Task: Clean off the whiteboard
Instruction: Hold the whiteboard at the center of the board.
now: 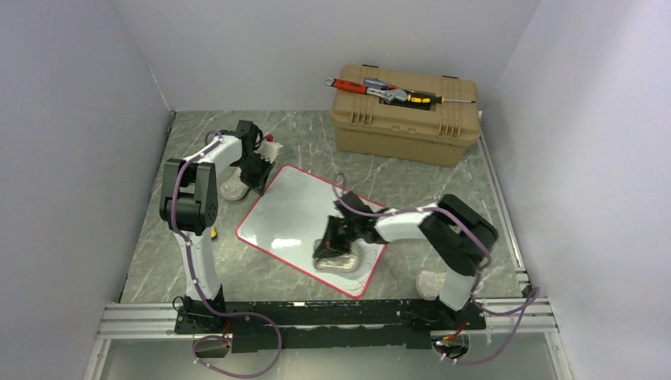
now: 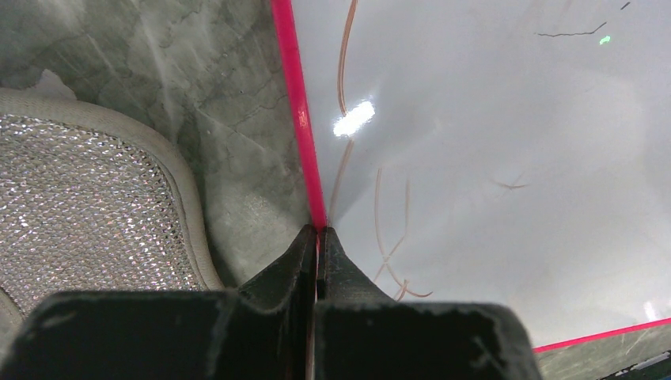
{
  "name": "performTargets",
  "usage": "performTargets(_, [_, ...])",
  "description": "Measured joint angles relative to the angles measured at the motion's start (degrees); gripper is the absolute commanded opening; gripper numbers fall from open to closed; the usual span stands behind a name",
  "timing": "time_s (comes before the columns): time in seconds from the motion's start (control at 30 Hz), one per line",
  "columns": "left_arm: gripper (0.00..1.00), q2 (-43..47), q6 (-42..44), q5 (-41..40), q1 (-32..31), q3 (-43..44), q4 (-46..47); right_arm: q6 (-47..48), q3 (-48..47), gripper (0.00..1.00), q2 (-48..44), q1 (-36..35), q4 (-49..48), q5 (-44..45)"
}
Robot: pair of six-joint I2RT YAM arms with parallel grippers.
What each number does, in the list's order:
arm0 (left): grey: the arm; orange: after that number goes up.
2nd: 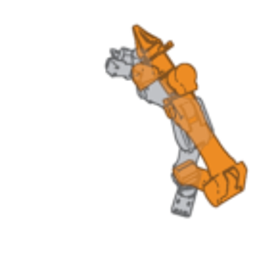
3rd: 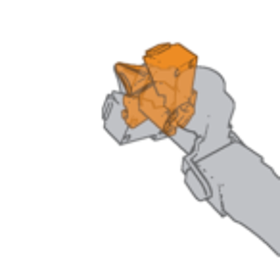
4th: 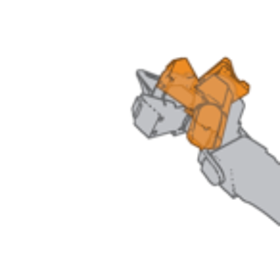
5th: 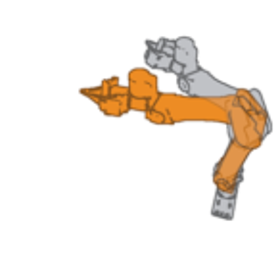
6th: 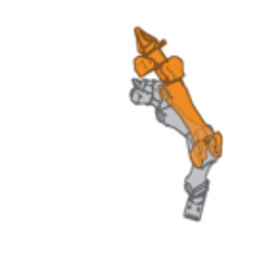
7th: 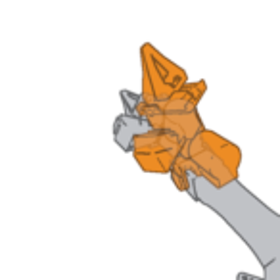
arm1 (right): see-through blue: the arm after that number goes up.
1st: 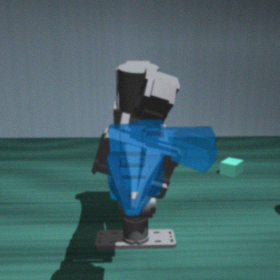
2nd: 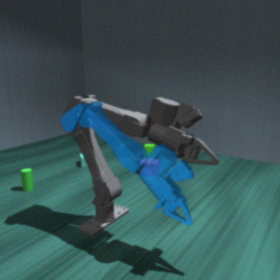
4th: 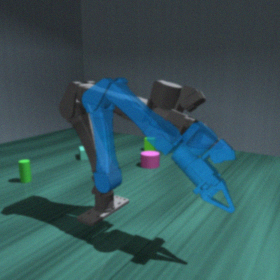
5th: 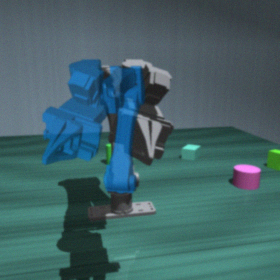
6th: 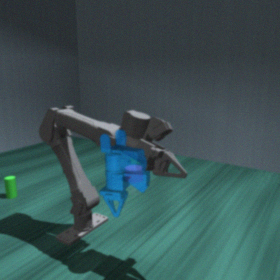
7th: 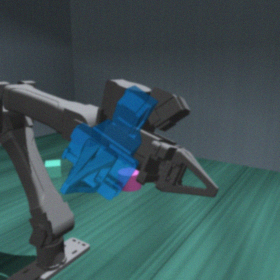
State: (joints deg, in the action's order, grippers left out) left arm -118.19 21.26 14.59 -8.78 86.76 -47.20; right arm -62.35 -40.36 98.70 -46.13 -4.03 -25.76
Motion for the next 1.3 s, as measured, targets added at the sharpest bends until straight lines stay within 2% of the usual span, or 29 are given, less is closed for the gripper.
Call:
performTargets(0.13, [0.04, 0.0, 0.0, -0.11, -0.04, 0.04, -0.02, 0.31, -11.47, 0.0, 9.09, -3.65, -0.52, -0.9])
performTargets(0.2, [0.04, 0.0, 0.0, -0.11, -0.04, 0.04, -0.04, 0.44, -11.34, 0.0, 8.92, -3.89, -0.57, 0.44])
performTargets(0.3, [0.04, 0.0, 0.02, -0.11, -0.07, 0.04, -0.04, 0.37, -2.97, 0.0, 1.66, 0.17, -0.33, 3.41])
performTargets(0.43, [0.04, -0.02, 0.07, -0.11, -0.07, 0.07, -0.04, 0.33, 9.05, 0.0, -15.32, 12.26, 6.58, 10.64])
performTargets(0.53, [0.04, -0.02, 0.07, -0.11, -0.07, 0.07, -0.04, 0.39, 11.72, 0.0, -20.04, 15.89, 10.23, 14.03])
performTargets(0.67, [0.04, -0.02, 0.07, -0.11, -0.07, 0.07, -0.04, 0.2, 9.55, 0.0, -16.39, 15.17, 9.75, 13.57])
performTargets(0.83, [0.04, -0.11, 0.07, -0.11, -0.04, 0.2, -0.17, -1.11, 1.86, 0.0, -3.5, 5.57, -0.39, 11.52])
performTargets(0.93, [0.04, -0.15, 0.04, -0.09, -0.04, 0.37, -0.37, -1.25, 0.04, 0.0, -1.2, 2.82, -3.37, 10.95])
performTargets(1.03, [0.04, -0.15, 0.04, -0.11, -0.04, 0.37, -0.37, -0.2, 3.52, 0.0, -6.67, 7.26, -0.2, 10.73])
performTargets(1.2, [0.04, -0.15, 0.07, -0.11, -0.04, 0.37, -0.37, 4.55, 8.33, 0.0, -20.2, 20.96, 15.21, 17.55])
performTargets(1.3, [0.04, -0.15, 0.07, -0.09, -0.04, 0.37, -0.39, 5.75, 9.07, 0.0, -21.88, 21.53, 17.94, 19.28])
